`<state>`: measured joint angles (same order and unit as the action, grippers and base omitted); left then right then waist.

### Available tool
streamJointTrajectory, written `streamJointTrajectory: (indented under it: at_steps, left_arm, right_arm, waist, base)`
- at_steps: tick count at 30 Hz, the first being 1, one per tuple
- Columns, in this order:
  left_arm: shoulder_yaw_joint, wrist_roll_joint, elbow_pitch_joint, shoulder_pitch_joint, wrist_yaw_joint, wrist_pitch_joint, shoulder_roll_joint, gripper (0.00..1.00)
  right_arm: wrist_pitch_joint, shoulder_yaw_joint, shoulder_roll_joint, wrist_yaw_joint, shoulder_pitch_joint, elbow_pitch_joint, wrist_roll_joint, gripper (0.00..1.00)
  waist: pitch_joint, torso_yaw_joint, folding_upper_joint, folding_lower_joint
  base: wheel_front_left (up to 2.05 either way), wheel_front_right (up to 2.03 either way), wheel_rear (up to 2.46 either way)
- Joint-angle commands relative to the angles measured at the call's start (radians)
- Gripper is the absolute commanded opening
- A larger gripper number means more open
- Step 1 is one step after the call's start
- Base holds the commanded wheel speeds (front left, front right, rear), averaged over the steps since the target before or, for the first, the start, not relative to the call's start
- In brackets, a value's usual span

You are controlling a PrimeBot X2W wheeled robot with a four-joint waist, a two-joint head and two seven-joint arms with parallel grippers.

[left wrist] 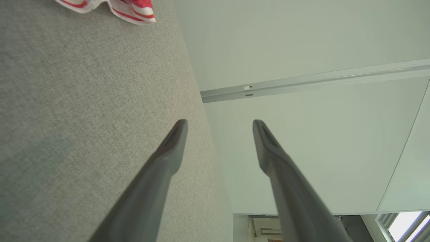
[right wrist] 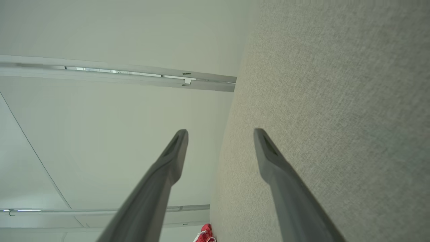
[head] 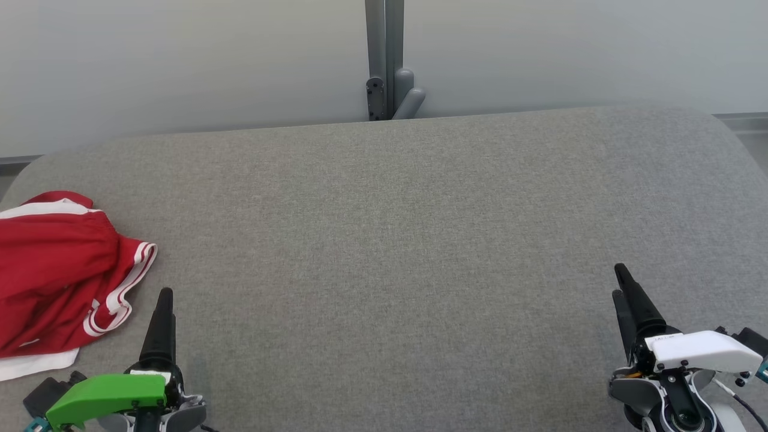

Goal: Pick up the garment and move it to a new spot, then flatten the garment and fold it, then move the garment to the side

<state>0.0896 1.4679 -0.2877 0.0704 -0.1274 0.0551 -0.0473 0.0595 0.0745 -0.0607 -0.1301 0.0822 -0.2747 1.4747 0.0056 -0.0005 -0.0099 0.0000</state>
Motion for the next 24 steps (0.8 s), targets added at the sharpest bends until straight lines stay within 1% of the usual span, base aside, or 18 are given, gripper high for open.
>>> streamJointTrajectory:
  at_steps: [1,10,24]
  left_arm:
    - [-0.005,-0.054,0.021,0.003,-0.001,-0.012,-0.013,1.0]
    - [-0.008,-0.262,0.031,-0.01,-0.002,-0.052,-0.011,1.0]
    - [-0.013,-0.512,0.029,-0.029,-0.002,-0.106,-0.007,1.0]
  right_arm:
    - [-0.012,-0.006,-0.012,0.0,0.005,0.024,-0.047,1.0]
    - [-0.052,-0.034,-0.02,0.0,-0.005,0.045,-0.241,1.0]
    - [-0.107,-0.067,-0.032,0.0,-0.027,0.055,-0.484,1.0]
  waist:
    - [0.0,0.0,0.0011,0.0]
    - [0.003,0.0,0.0018,0.0]
    - [0.004,-0.001,0.0029,0.0]
  base:
    - [0.0,0.0,0.0]
    - [0.0,0.0,0.0]
    - [0.0,0.0,0.0]
